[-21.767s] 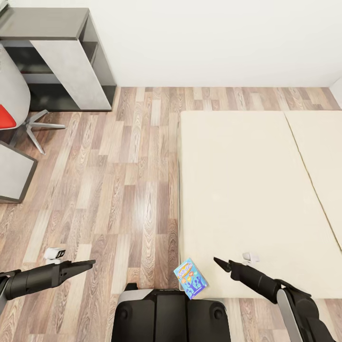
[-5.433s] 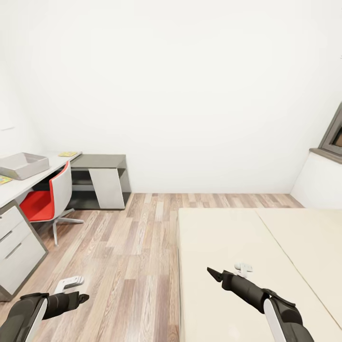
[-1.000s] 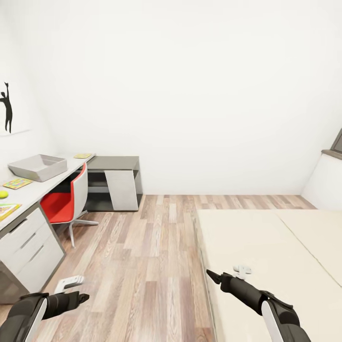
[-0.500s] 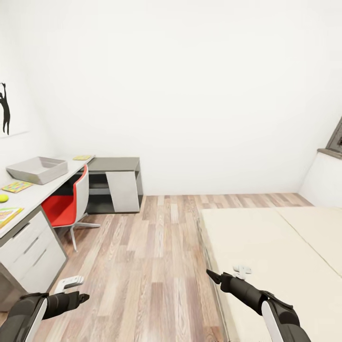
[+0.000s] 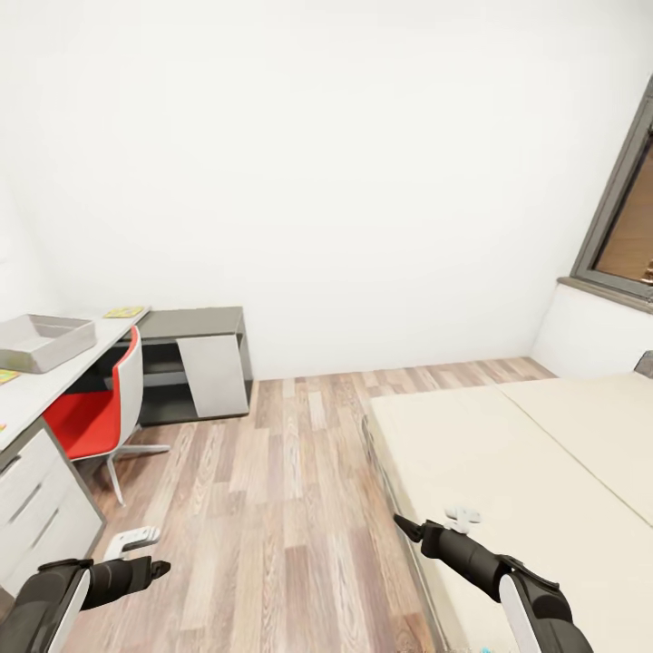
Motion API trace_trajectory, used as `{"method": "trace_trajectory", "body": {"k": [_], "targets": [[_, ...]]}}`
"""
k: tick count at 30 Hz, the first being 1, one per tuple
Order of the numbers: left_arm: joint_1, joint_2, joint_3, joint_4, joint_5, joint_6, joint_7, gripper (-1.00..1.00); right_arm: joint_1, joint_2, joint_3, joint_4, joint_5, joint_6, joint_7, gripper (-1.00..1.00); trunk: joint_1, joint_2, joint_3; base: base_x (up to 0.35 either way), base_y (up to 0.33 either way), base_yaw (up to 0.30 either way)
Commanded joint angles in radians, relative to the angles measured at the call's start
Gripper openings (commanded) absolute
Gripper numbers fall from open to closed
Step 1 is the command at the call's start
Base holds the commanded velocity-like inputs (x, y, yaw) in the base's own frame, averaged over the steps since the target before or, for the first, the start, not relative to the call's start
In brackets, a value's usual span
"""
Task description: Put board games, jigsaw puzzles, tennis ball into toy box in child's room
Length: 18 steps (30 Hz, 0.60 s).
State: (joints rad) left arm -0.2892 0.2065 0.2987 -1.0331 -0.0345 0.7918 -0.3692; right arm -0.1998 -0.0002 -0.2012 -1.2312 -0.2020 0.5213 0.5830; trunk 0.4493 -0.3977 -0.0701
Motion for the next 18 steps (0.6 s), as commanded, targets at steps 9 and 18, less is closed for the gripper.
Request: {"method": "trace_trajectory", "body": {"k": [9,18], "targets": [[-0.001,0.000,0.002,-0.001,-0.004,0.004,-0.007,1.00,-0.001,0.001,-0.001,0.004,-0.007,0.008,0.001,1.00,0.001,-0.002,0.005,0.000,0.278,-0.252],[-0.001,0.001,0.002,-0.001,-0.004,0.004,-0.008,1.00,-0.001,0.001,-0.001,0.005,-0.007,0.008,0.001,1.00,0.001,-0.002,0.012,0.000,0.281,-0.253]]}}
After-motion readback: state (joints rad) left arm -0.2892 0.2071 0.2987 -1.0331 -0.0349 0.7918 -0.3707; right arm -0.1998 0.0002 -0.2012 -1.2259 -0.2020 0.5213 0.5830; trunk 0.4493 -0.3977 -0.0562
